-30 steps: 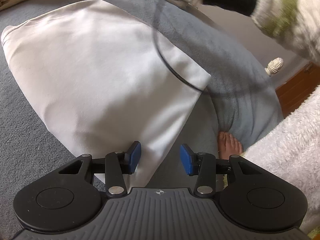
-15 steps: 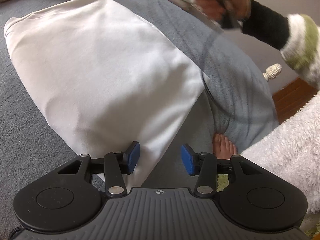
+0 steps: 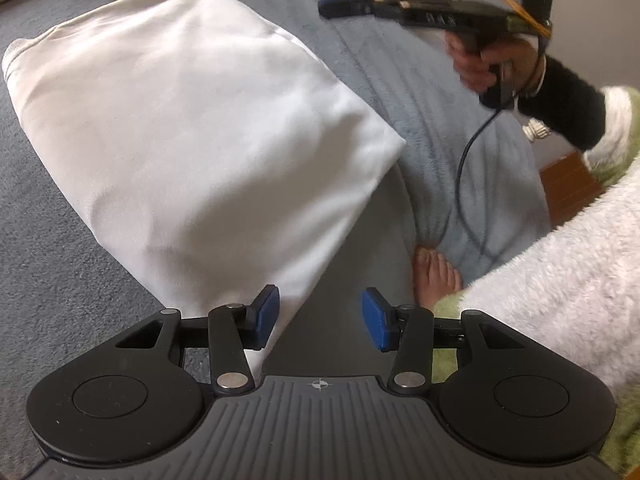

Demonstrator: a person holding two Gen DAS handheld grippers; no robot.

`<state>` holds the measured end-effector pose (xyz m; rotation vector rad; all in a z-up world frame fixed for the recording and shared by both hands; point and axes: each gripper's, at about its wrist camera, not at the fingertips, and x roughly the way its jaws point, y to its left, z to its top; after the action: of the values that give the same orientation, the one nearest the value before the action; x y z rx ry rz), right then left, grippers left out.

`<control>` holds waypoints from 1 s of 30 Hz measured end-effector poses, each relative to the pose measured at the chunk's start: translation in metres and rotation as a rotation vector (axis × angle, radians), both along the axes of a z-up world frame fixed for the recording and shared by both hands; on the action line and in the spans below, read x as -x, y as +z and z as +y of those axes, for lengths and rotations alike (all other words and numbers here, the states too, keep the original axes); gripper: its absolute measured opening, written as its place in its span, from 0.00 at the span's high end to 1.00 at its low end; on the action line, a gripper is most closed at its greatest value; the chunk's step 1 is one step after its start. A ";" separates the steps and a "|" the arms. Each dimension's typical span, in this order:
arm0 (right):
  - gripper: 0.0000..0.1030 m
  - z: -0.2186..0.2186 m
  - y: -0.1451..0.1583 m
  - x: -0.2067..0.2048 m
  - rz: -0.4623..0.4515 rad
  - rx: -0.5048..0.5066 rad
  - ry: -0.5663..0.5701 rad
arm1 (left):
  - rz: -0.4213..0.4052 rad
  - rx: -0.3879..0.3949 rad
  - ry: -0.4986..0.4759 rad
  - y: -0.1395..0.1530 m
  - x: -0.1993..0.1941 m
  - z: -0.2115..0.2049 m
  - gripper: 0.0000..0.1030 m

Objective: Fold clothes

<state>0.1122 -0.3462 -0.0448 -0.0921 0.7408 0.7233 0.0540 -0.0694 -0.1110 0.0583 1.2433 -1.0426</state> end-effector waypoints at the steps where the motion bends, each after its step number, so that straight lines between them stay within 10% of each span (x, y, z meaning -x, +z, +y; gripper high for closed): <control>1: 0.91 0.002 -0.008 0.000 0.018 0.014 0.017 | -0.007 0.007 -0.003 0.004 -0.001 0.001 0.56; 4: 0.91 -0.002 -0.034 0.005 0.079 0.110 0.020 | -0.021 0.047 0.023 0.019 -0.012 0.004 0.56; 12: 0.91 -0.038 -0.041 -0.010 0.143 -0.122 -0.248 | -0.135 0.013 0.058 0.027 -0.061 -0.034 0.56; 30: 0.93 -0.024 -0.041 -0.006 -0.042 0.007 -0.124 | -0.211 -0.039 0.048 0.006 -0.076 -0.063 0.56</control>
<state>0.1182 -0.3706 -0.0861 -0.0671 0.7029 0.5989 0.1298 -0.1324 -0.1049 0.1634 1.0685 -0.9449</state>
